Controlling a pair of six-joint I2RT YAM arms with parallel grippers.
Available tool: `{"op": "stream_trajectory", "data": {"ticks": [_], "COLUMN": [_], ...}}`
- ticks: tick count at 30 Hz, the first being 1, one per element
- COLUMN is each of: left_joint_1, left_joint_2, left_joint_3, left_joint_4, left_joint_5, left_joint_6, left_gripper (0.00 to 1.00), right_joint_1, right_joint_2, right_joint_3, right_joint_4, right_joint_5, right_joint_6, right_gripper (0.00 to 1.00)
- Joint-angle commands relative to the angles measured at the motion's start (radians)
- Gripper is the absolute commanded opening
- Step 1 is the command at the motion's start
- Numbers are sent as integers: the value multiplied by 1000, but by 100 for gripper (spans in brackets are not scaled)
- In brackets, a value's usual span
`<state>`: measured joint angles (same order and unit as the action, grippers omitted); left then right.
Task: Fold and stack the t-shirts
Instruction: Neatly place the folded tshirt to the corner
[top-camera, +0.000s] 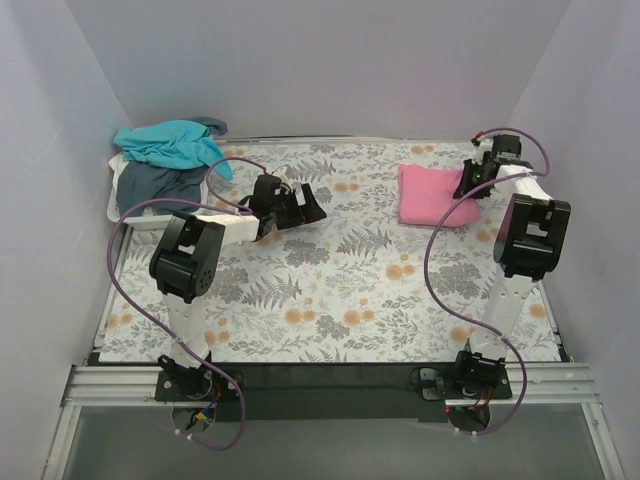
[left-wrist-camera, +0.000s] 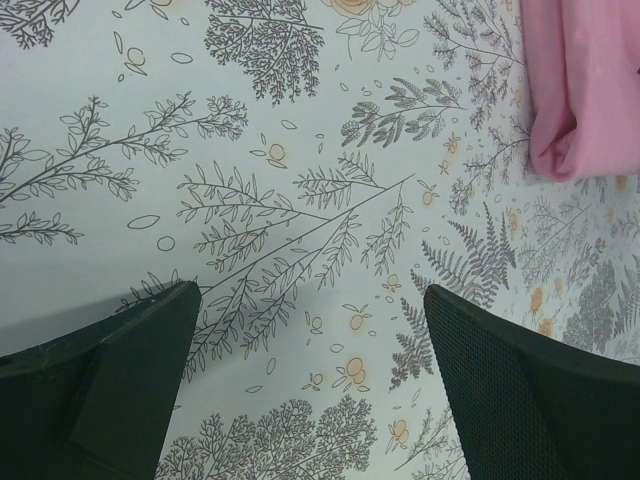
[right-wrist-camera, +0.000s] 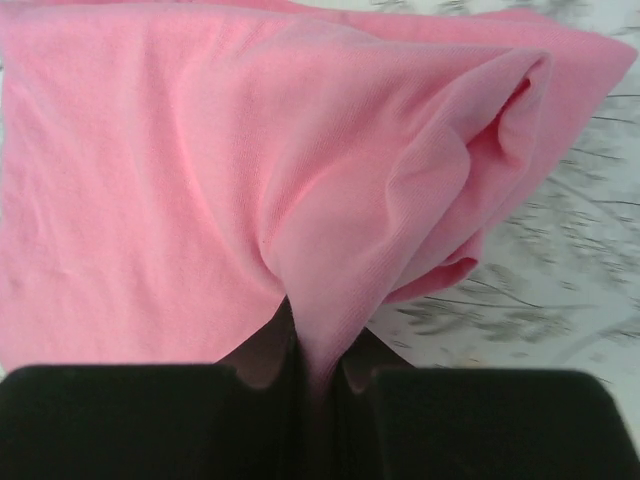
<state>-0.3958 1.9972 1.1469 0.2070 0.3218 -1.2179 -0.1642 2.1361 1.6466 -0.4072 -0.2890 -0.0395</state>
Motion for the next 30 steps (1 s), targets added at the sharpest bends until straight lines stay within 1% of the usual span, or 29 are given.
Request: {"op": "stream_trajectory", "data": {"ticks": [1,7,11,17,22,30], "left_joint_1": [2,2,0,0,2,0], "left_joint_2": [-55,-57,-60,-57,-54,-34], "left_joint_3": [-9,-15,-24,-24,-26,-13], "left_joint_4": [11,9,9,11,9,5], "left_joint_5": [-7,-3,-10,-7,-12,-17], "left_joint_6": [12,11,12,12,14,17], "left_gripper": [87,87,87,87,87,87], "right_joint_1": [-41,-86,-101,-103,-110,-120], "right_joint_2": [-38,-18,1,24,53,82], "right_joint_3": [76,116,131,131,137,131], "right_joint_4": [-57,-74,-76,-51,2,126], "right_joint_5": [72,94,126,220,232,318], "right_joint_6": [-92,-146,-148,-145,-117,-105], "right_gripper": [1,1,1,1,1,1]}}
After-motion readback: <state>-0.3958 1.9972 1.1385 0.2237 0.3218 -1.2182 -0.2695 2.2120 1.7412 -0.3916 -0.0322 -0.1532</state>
